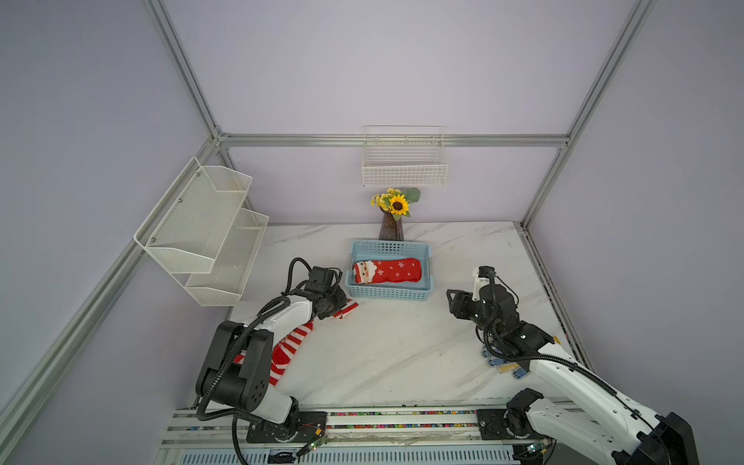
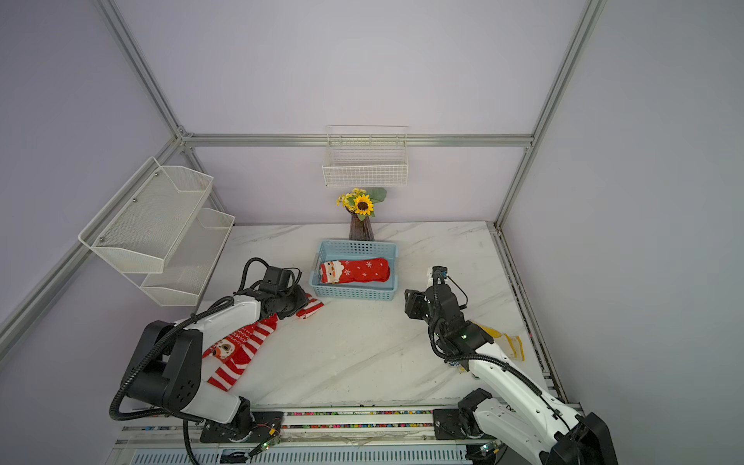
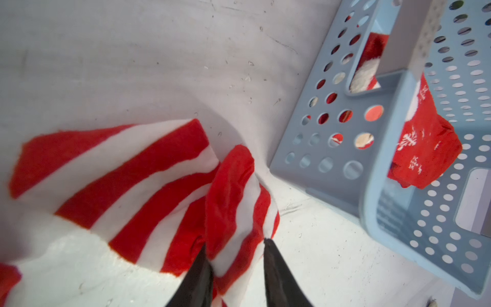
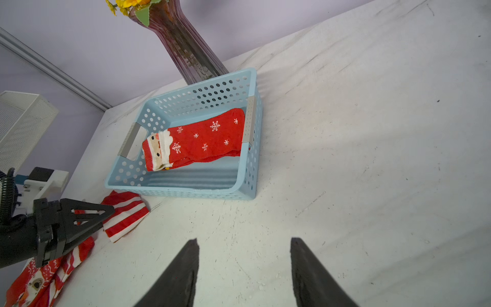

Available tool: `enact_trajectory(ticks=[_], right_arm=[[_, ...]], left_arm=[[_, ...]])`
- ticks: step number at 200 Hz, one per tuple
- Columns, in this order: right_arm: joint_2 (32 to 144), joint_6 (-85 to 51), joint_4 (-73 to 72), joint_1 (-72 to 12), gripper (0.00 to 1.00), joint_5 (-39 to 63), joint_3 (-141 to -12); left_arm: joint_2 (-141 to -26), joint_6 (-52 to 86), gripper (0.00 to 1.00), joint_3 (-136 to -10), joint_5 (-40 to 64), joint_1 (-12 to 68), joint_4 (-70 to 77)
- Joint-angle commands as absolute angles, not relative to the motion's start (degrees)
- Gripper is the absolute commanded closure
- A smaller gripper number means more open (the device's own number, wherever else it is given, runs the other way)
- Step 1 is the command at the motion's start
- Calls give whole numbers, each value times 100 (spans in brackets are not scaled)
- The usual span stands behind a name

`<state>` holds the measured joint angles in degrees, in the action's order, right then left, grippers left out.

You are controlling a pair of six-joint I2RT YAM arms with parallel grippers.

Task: Place the socks together as a pair
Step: Pick up the sock at the center of the board.

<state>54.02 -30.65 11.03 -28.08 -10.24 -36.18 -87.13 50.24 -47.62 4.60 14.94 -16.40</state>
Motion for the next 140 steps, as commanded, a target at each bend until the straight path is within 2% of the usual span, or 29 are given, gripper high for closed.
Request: enact_trajectory(ticks=[1,15,41,73,104,140], right_arm=[[5381,-2992,1275,-2818,43,-1246,-3836],[5331,-2981,1369,-2813,43,-1267,-3884],[5221,-2971,1458,-2817,43,-1300,-3903],[5137,-3015,1616,-2813,43,-1365,-3885],[4969,-2915,1705,-2814,43,-1367,-3938],[4928,-2877,1665,-2813,43,-1143,-4127]], left_arm=[[-8691,5052,86,-4624,603,1435,-1181],[-8617,4949,100,-4694,746,1431,-1265],[-8152,4843,100,-4823,627,1433,-1701],[-6952,4630,100,-4883,597,1440,-1999],[-6085,3967,100,-5028,1383,1459,-2022],[-5681,3525,100,-5521,2156,1696,-2006]])
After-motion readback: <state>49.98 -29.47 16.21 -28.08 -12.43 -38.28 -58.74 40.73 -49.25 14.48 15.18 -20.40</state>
